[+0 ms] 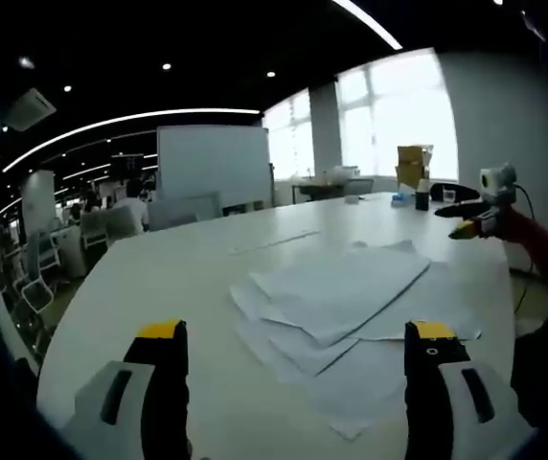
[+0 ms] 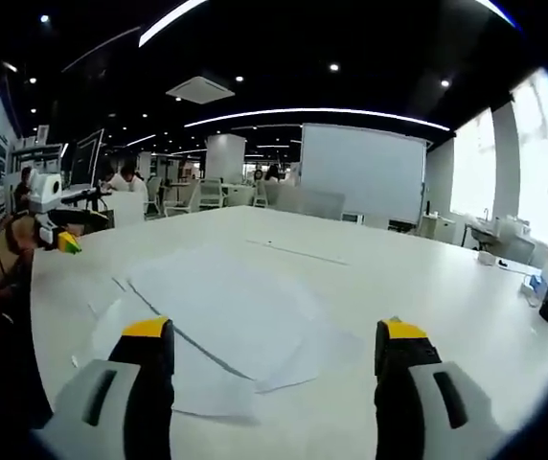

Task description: Organize the stack of printing papers by aligning and flattening the scattered papers on the table

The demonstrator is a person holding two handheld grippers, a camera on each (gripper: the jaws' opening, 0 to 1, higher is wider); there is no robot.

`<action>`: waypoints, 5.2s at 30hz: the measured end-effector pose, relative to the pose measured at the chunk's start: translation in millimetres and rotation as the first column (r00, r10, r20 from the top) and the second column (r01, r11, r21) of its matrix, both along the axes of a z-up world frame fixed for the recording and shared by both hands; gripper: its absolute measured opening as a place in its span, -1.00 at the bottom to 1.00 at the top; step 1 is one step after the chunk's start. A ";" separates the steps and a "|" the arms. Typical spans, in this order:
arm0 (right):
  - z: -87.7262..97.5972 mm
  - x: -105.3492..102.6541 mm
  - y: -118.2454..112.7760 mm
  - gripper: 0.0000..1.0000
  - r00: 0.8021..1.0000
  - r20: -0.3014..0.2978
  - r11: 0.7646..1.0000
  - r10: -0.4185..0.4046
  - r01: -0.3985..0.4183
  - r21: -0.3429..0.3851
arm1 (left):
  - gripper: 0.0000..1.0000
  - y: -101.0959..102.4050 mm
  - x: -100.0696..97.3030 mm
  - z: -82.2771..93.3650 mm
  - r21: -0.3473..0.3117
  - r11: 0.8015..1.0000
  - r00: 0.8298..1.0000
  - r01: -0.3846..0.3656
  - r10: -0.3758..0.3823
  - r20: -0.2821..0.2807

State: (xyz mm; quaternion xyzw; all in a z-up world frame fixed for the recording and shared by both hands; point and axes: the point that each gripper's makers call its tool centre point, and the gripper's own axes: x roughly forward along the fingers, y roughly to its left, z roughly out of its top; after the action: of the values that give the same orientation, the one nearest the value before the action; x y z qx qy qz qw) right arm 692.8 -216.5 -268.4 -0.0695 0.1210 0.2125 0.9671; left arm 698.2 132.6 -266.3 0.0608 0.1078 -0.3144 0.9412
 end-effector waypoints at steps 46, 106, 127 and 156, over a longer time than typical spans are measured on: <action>-21.5 10.1 19.6 0.59 0.999 -0.032 0.999 0.037 -0.035 0.037 | 0.92 -10.6 -2.4 3.2 -0.018 1.000 1.000 0.016 -0.015 0.008; -40.3 23.3 26.5 0.50 0.997 -0.068 0.999 0.034 -0.032 0.035 | 0.91 -7.0 -4.4 11.0 -0.028 0.999 0.999 0.015 -0.014 0.038; -51.4 26.5 25.8 0.46 0.996 -0.088 0.999 0.021 -0.018 0.034 | 0.91 -5.8 -4.5 11.0 -0.026 1.000 0.999 0.011 -0.010 0.039; -72.5 39.4 20.6 0.28 0.992 -0.119 0.999 -0.027 0.029 0.016 | 0.90 -6.6 -4.0 6.9 -0.021 1.000 0.999 0.011 -0.010 0.030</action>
State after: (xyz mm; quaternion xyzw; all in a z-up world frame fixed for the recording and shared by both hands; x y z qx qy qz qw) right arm 732.2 -196.0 -340.8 -0.0464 0.1776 0.2039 0.9616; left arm 694.3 126.0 -259.4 0.0560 0.0900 -0.3195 0.9416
